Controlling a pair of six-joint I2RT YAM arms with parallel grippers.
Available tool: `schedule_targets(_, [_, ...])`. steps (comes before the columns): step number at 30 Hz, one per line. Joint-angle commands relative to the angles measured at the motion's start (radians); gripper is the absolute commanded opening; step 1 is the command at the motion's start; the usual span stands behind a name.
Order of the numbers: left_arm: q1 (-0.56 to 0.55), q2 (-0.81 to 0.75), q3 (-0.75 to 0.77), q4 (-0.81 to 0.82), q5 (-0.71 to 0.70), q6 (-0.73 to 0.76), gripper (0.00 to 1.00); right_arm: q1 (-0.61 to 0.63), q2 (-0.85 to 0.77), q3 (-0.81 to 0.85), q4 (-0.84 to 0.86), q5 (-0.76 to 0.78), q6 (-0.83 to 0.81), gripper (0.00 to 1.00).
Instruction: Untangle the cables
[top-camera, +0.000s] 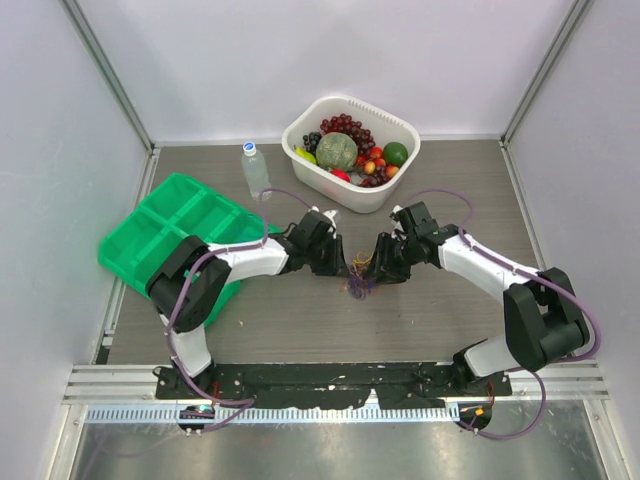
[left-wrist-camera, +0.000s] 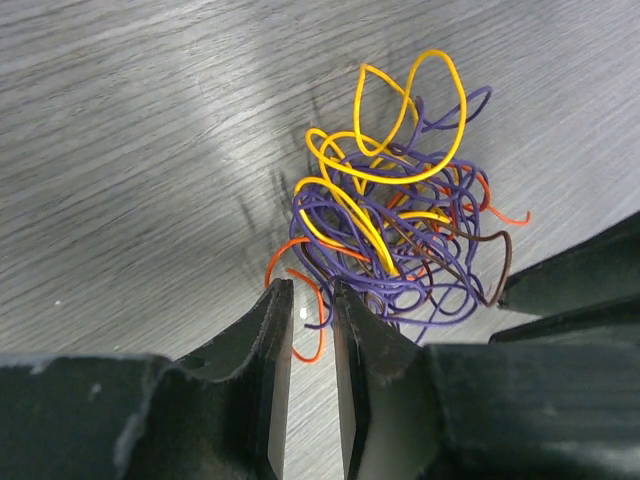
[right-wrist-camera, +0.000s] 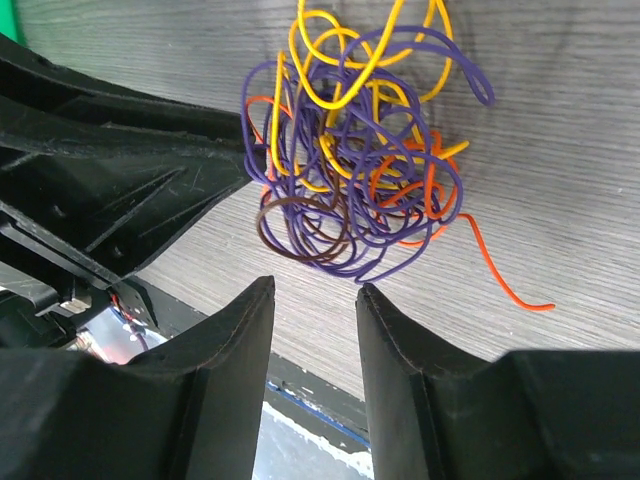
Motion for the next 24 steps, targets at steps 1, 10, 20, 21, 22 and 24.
schedule_targets(1, [-0.026, 0.045, 0.068, -0.054, -0.069, 0.000, 0.25, 0.002, -0.006, -0.015, 0.024, -0.021, -0.029, 0.44])
schedule_targets(10, [-0.040, -0.056, 0.022, -0.074, -0.140, 0.004, 0.27, 0.002, -0.008, -0.026, 0.026, -0.022, -0.043, 0.44])
schedule_targets(20, [-0.035, -0.124, 0.028, -0.186, -0.219, -0.057, 0.43, 0.002, 0.038, 0.011, 0.026, -0.037, -0.050, 0.43])
schedule_targets(21, [-0.037, -0.101, 0.051, -0.206, -0.215, -0.042, 0.39, 0.002, 0.048, 0.020, 0.024, -0.037, -0.052, 0.43])
schedule_targets(22, [-0.035, -0.081, 0.071, -0.226, -0.209, -0.025, 0.35, 0.002, 0.051, 0.023, 0.021, -0.037, -0.055, 0.44])
schedule_targets(24, [-0.035, -0.035, 0.111, -0.253, -0.204, 0.001, 0.33, 0.002, 0.057, 0.026, 0.020, -0.035, -0.053, 0.43])
